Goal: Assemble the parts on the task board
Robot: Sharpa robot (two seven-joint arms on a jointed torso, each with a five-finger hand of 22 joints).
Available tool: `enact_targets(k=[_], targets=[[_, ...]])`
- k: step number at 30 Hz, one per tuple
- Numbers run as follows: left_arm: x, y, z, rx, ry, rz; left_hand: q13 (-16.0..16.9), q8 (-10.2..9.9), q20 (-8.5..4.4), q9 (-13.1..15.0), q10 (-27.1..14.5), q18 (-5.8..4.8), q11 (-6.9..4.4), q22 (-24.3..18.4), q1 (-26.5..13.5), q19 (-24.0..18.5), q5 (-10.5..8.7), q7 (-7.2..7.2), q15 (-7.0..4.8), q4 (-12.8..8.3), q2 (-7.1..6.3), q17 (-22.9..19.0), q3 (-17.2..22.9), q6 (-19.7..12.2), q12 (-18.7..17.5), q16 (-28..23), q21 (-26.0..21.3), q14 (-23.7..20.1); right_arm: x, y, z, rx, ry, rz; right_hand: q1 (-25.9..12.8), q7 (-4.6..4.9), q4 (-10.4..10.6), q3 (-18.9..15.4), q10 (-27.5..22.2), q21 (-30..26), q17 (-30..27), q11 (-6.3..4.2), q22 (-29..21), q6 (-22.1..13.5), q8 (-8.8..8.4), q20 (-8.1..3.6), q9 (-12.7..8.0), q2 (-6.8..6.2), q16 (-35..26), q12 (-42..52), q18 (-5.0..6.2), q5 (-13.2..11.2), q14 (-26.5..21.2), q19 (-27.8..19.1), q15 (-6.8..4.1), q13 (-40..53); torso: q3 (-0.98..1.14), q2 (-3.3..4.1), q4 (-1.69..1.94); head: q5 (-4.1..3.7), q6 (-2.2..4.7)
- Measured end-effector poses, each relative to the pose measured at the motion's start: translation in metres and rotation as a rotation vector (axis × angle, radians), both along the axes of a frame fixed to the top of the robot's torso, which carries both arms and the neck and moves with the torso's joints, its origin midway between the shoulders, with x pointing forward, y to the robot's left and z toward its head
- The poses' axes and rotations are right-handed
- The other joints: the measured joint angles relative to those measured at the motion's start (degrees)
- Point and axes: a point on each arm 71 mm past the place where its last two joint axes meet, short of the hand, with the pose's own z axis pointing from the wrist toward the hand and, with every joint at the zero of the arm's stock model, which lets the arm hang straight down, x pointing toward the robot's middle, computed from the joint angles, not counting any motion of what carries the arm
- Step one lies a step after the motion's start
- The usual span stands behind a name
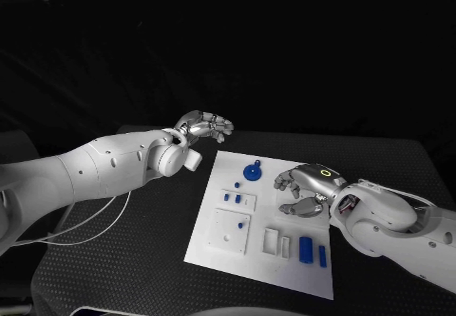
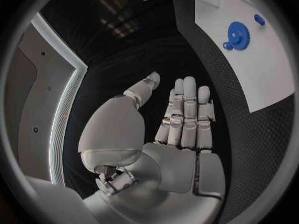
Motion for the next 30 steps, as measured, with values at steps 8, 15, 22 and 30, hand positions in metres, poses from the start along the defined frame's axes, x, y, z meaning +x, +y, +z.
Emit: enact_targets(k=[8,15,22,30], targets=[[0.001,-0.002,-0.001,0.0,0.0,-0.003,0.0,0.0,0.0,0.0,0.0,0.0,0.0,0.05,0.0,0.0,0.0,0.02,0.0,0.0,0.0,0.03,0.0,0.02,0.0,0.0,0.0,0.0,0.009,-0.013,-0.013,-0.067,0.038,-0.029,-0.22,-0.44,0.14,-1.07,-1.66,0.33,-0.18,0.45,0.05,-0.6,-0.28,-0.01,-0.19,-0.23,0.0,0.21,-0.05,0.0,-0.27,-0.42,0.27,-0.87,0.07,-0.12,-0.19,-0.01,-0.01],[0.001,-0.001,-0.001,0.001,0.0,-0.001,0.0,0.0,0.0,0.0,0.0,0.0,0.0,0.05,0.0,0.0,0.0,0.03,0.0,0.0,0.0,0.05,0.0,0.03,0.0,0.0,0.0,0.0,0.009,-0.014,-0.023,-0.095,0.064,-0.025,-0.2,-0.47,0.37,-0.84,-1.66,0.56,-0.28,0.44,0.04,-0.43,-0.13,-0.01,-0.19,-0.21,0.35,1.6,-0.06,0.0,-0.27,-0.42,0.27,-1.09,0.06,-0.08,-0.19,-0.01,-0.1],[0.001,0.0,-0.001,0.001,0.001,-0.001,0.0,0.0,0.0,0.0,0.0,0.0,0.0,0.04,0.0,0.0,0.0,0.03,0.0,0.0,0.0,0.04,0.0,0.03,0.0,-0.22,0.0,0.0,0.01,-0.014,-0.031,-0.113,0.076,-0.02,2.4,-0.21,2.22,2.63,1.78,1.75,-0.28,-1.28,0.04,2.53,1.74,-0.04,0.06,0.24,1.51,4.69,0.5,0.0,1.02,0.85,-1.0,-1.03,0.08,-0.04,-0.12,-0.08,-0.31],[0.001,0.0,-0.001,0.001,0.001,-0.002,0.01,0.0,0.0,0.0,0.0,0.0,0.0,0.09,0.0,0.0,0.0,0.24,0.0,0.16,0.0,0.1,0.16,-0.18,0.0,-0.22,-0.23,0.0,0.012,-0.011,-0.037,-0.125,0.081,-0.011,4.2,-0.6,5.95,6.66,5.05,2.65,-0.45,-2.34,0.02,5.31,3.02,0.19,0.34,1.3,2.08,5.95,0.95,0.0,2.22,1.66,-1.99,-1.13,-0.01,-0.03,-0.08,-0.07,-0.51]])
